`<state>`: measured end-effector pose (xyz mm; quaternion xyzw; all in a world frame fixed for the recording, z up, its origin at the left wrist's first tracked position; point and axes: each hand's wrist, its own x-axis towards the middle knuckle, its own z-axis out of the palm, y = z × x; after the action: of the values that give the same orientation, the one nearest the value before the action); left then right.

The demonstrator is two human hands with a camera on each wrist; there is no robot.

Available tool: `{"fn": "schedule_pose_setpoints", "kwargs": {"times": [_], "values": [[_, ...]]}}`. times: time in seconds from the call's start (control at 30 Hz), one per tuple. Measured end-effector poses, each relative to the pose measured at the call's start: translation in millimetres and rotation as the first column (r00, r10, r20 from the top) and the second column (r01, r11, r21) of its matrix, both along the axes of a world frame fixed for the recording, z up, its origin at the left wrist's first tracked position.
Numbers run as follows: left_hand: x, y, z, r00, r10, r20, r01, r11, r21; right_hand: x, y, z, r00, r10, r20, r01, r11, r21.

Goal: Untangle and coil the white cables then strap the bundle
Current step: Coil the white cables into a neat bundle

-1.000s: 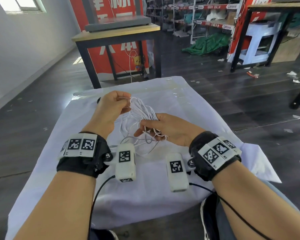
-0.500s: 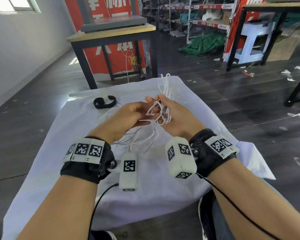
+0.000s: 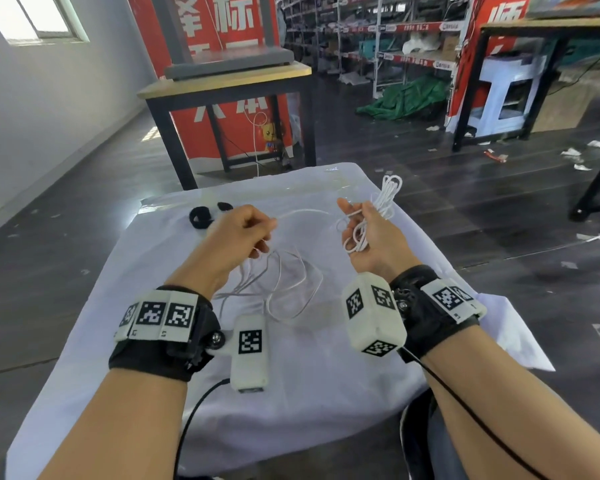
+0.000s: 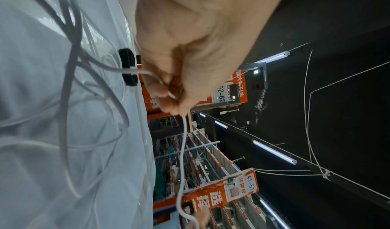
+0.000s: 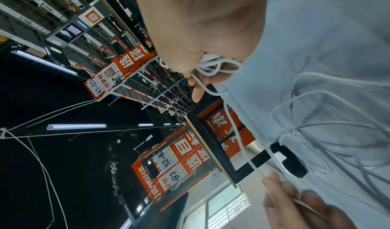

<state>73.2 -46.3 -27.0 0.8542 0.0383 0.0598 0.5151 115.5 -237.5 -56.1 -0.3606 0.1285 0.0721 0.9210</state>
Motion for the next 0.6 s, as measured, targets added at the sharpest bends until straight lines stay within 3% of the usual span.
{"fn": "schedule_pose_setpoints", "kwargs": {"times": [0.1, 0.2, 0.33, 0.4, 0.5, 0.6], "values": [[2, 17, -3, 0.987, 0.153, 0.037, -0.157, 0.981, 0.113, 5, -6, 0, 0.998, -0.065, -0.025, 0.066, 0.997, 0.031], [3, 24, -7, 0.988, 0.152, 0.030, -0.153, 0.934, 0.323, 5, -7, 2, 0.995, -0.101, -0.024, 0.103, 0.985, 0.137], [5, 17, -14, 0.993, 0.103, 0.064, -0.120, 0.789, 0.603, -3, 1, 5, 0.996, -0.087, 0.007, 0.084, 0.978, 0.190], [3, 6, -12, 0.995, 0.030, 0.098, -0.083, 0.799, 0.595, -6, 5, 6, 0.998, -0.061, 0.020, 0.057, 0.983, 0.175], [1, -9, -2, 0.987, -0.062, 0.149, -0.019, 0.873, 0.487, -9, 11, 7, 0.999, -0.036, 0.034, 0.031, 0.987, 0.157], [1, -25, -2, 0.973, -0.212, 0.088, 0.155, 0.889, 0.430, -12, 16, 9, 0.998, -0.022, 0.050, 0.013, 0.986, 0.169]]}}
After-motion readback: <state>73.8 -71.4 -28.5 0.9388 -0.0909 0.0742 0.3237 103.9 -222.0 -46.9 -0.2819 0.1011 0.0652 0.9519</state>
